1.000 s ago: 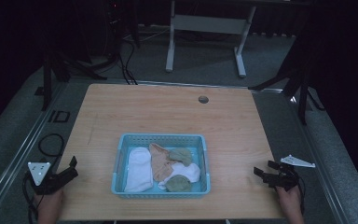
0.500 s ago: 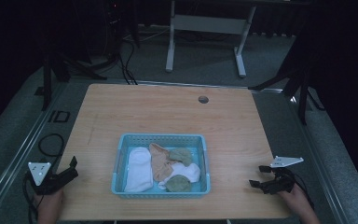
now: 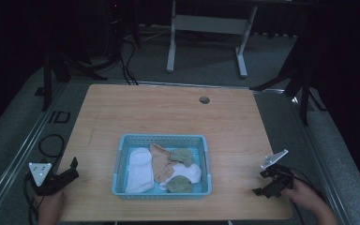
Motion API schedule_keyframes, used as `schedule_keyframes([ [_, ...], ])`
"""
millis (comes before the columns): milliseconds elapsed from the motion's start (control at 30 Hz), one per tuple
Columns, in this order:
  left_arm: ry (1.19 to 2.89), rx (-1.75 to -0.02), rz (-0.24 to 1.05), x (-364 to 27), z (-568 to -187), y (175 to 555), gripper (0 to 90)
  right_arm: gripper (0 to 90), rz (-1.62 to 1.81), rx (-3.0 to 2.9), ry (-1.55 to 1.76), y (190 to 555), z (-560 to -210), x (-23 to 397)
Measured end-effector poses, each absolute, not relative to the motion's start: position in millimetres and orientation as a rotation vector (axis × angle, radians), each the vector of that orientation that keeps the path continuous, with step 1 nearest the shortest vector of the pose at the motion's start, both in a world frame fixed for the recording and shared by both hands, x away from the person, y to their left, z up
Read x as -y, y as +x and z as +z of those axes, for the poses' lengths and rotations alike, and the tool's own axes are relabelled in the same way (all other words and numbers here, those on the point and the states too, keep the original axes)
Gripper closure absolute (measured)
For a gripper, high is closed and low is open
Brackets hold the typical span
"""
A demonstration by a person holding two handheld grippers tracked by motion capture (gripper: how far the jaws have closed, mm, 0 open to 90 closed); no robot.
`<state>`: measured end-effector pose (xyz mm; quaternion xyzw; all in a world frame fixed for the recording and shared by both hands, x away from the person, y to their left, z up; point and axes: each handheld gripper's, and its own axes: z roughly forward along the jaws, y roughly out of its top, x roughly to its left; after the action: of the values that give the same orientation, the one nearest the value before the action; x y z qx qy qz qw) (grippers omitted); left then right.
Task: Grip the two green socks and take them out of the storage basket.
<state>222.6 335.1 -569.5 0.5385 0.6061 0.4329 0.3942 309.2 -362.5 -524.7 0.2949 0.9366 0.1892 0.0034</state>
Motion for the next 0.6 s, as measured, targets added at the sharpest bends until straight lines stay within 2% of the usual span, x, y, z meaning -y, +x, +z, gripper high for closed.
schedule_keyframes([
  [600,1.369,-1.535,1.099,-335,-570,222,0.3,13.1,0.554,-3.034,0.637,305,-496,313],
])
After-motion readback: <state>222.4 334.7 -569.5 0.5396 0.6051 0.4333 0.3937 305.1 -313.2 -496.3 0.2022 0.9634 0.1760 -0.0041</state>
